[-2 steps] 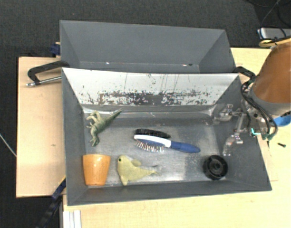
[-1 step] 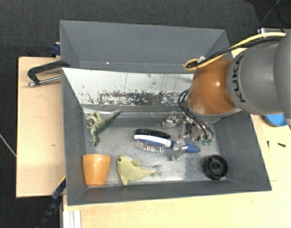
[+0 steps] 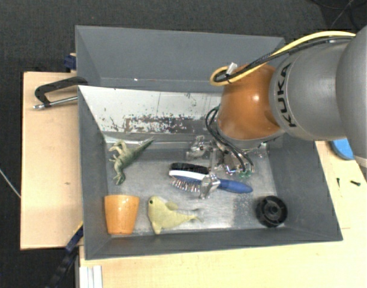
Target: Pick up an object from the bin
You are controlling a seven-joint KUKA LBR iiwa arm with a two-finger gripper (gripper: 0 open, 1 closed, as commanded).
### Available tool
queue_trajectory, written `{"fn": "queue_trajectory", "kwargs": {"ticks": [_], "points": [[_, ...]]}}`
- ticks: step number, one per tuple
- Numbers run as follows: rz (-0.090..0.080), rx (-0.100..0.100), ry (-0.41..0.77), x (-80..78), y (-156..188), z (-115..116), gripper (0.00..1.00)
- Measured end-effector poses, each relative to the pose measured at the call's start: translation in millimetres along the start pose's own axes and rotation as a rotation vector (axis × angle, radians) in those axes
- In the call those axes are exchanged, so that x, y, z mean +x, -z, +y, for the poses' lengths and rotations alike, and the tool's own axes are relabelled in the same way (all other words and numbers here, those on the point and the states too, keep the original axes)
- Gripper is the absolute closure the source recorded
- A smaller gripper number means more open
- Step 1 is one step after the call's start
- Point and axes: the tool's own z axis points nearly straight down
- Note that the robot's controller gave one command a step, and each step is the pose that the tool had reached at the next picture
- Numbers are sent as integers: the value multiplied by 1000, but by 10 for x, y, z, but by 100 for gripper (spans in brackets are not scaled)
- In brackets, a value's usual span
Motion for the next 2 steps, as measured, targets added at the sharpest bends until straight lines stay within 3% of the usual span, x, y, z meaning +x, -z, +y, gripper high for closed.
{"fn": "queue_trajectory", "kwargs": {"ticks": [1,2], "points": [[4,1,-217,-29,-23,216,0],[6,0,-298,-7,-302,119,0]]}}
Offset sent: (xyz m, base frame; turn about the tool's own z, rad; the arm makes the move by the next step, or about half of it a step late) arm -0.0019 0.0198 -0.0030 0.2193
